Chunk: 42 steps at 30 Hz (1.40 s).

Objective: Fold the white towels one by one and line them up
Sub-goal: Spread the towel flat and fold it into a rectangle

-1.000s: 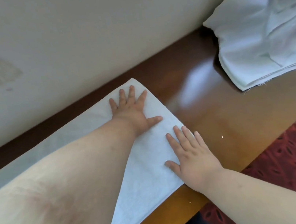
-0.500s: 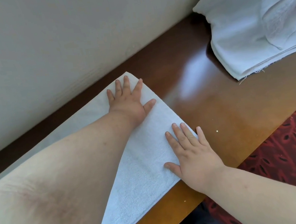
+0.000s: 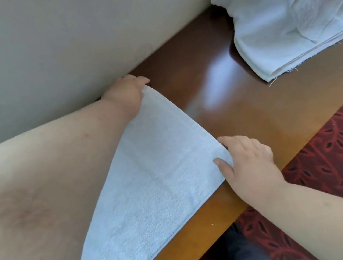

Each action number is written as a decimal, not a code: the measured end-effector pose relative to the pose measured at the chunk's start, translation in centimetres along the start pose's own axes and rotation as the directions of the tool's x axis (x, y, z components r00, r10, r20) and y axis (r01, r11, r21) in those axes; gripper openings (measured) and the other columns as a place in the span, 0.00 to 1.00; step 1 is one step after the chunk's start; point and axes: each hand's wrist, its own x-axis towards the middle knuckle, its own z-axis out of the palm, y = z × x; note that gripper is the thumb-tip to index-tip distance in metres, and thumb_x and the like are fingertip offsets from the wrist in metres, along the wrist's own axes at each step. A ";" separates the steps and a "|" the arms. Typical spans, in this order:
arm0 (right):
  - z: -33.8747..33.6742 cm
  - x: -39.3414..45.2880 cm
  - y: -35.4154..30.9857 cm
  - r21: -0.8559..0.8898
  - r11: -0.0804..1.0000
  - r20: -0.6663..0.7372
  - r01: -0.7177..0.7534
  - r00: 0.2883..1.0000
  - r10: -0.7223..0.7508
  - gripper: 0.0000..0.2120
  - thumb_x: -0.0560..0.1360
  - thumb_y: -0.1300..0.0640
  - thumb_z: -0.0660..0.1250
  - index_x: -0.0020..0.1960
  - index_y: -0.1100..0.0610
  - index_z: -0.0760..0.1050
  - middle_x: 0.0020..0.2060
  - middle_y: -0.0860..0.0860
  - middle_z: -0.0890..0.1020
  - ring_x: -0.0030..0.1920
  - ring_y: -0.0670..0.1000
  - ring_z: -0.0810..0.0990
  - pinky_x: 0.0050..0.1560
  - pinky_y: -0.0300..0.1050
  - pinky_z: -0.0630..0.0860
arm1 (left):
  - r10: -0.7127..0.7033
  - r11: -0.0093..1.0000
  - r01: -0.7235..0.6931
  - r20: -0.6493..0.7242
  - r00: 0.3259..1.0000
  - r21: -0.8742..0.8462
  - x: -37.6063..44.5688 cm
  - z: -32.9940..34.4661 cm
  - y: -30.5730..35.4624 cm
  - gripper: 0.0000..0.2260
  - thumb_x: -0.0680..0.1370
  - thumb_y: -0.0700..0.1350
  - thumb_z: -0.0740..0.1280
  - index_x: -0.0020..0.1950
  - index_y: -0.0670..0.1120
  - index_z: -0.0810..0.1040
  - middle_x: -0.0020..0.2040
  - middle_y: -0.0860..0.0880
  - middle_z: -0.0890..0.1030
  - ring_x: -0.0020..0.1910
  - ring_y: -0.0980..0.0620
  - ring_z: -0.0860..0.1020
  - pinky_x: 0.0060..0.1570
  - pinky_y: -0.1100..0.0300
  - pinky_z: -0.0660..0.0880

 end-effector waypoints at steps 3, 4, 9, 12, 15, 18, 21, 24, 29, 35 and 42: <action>-0.5 0.4 -0.1 0.031 0.985 0.098 -0.169 0.981 0.165 0.26 0.75 0.39 0.68 0.69 0.46 0.67 0.50 0.41 0.78 0.51 0.47 0.79 0.57 0.51 0.72 | -0.033 0.985 0.029 0.023 0.999 0.170 1.2 -1.2 0.2 0.17 0.80 0.49 0.64 0.69 0.53 0.73 0.63 0.43 0.74 0.61 0.39 0.74 0.56 0.51 0.71; -0.5 0.6 -0.2 0.044 0.979 0.133 -0.200 0.972 0.192 0.25 0.75 0.40 0.68 0.67 0.46 0.67 0.46 0.41 0.78 0.47 0.47 0.79 0.55 0.51 0.73 | -0.057 0.977 0.050 0.028 0.998 0.209 1.4 -1.7 0.5 0.15 0.79 0.50 0.65 0.66 0.54 0.76 0.62 0.44 0.75 0.60 0.39 0.74 0.54 0.52 0.72; -1.1 1.0 -0.3 0.044 0.967 0.251 -0.250 0.940 0.231 0.09 0.77 0.41 0.67 0.50 0.44 0.71 0.38 0.43 0.73 0.35 0.45 0.75 0.48 0.49 0.77 | -0.105 0.984 0.104 -0.002 0.994 0.141 1.5 -2.5 1.2 0.05 0.75 0.50 0.71 0.50 0.54 0.82 0.56 0.44 0.78 0.55 0.40 0.77 0.54 0.53 0.75; -1.1 1.0 -0.3 0.088 0.966 0.221 -0.242 0.951 0.218 0.12 0.77 0.44 0.68 0.40 0.45 0.68 0.42 0.44 0.70 0.35 0.47 0.74 0.37 0.44 0.74 | -0.110 0.992 0.110 -0.012 0.994 0.062 0.8 -2.3 2.0 0.03 0.76 0.47 0.70 0.44 0.55 0.78 0.53 0.46 0.76 0.50 0.42 0.77 0.50 0.53 0.75; -1.2 0.7 -0.6 0.192 0.948 0.241 -0.255 0.948 0.206 0.13 0.79 0.47 0.66 0.41 0.46 0.63 0.33 0.46 0.72 0.26 0.46 0.70 0.26 0.41 0.64 | -0.051 0.999 0.052 -0.060 0.997 0.013 -0.4 -1.6 2.5 0.06 0.76 0.42 0.68 0.45 0.54 0.74 0.47 0.50 0.75 0.44 0.45 0.77 0.43 0.53 0.74; -1.7 0.0 -1.3 0.334 0.905 0.235 -0.264 0.953 0.192 0.13 0.78 0.47 0.67 0.43 0.43 0.61 0.27 0.47 0.70 0.24 0.46 0.68 0.24 0.40 0.63 | -0.047 0.995 0.035 -0.127 0.991 -0.090 -2.3 -1.3 2.3 0.15 0.77 0.38 0.64 0.60 0.53 0.75 0.54 0.49 0.78 0.49 0.45 0.78 0.49 0.51 0.74; -3.0 -1.3 -2.6 0.487 0.850 0.209 -0.201 0.972 0.110 0.16 0.76 0.48 0.70 0.48 0.39 0.61 0.36 0.43 0.75 0.36 0.37 0.76 0.28 0.35 0.70 | -0.105 0.985 0.096 -0.056 0.993 -0.143 -3.5 -2.9 2.1 0.19 0.77 0.35 0.63 0.66 0.50 0.76 0.61 0.46 0.79 0.54 0.43 0.78 0.55 0.54 0.74; -4.3 -3.0 -4.8 0.624 0.766 0.252 -0.156 0.968 -0.008 0.21 0.75 0.50 0.73 0.54 0.34 0.62 0.48 0.32 0.74 0.49 0.35 0.76 0.41 0.25 0.71 | -0.220 0.946 0.212 -0.005 0.976 -0.247 -6.1 -5.1 0.5 0.14 0.78 0.37 0.63 0.58 0.50 0.81 0.56 0.48 0.80 0.47 0.48 0.75 0.49 0.61 0.69; -4.9 -5.9 -8.3 0.651 0.754 0.349 -0.081 0.915 -0.203 0.08 0.72 0.49 0.74 0.46 0.39 0.76 0.43 0.37 0.78 0.41 0.40 0.77 0.41 0.27 0.71 | -0.609 0.708 0.350 -0.278 0.743 -0.613 -13.1 -6.5 -2.5 0.05 0.73 0.39 0.66 0.47 0.46 0.78 0.44 0.53 0.74 0.37 0.56 0.75 0.29 0.68 0.70; -5.0 -8.0 -13.9 0.659 0.743 0.356 0.116 0.822 -0.444 0.09 0.72 0.51 0.73 0.46 0.38 0.76 0.44 0.39 0.78 0.45 0.44 0.78 0.44 0.29 0.70 | -0.707 0.496 0.385 -0.105 0.700 -0.778 -20.4 -6.1 -6.4 0.11 0.75 0.38 0.55 0.48 0.50 0.74 0.36 0.51 0.77 0.31 0.50 0.75 0.30 0.67 0.70; -3.7 -12.0 -21.3 0.646 0.692 0.360 0.323 0.670 -0.649 0.08 0.73 0.53 0.72 0.40 0.42 0.74 0.45 0.39 0.78 0.45 0.44 0.77 0.43 0.30 0.70 | -0.754 0.146 0.367 0.137 0.642 -0.919 -28.2 -4.8 -11.9 0.08 0.78 0.39 0.56 0.52 0.49 0.71 0.36 0.48 0.77 0.31 0.49 0.76 0.41 0.54 0.79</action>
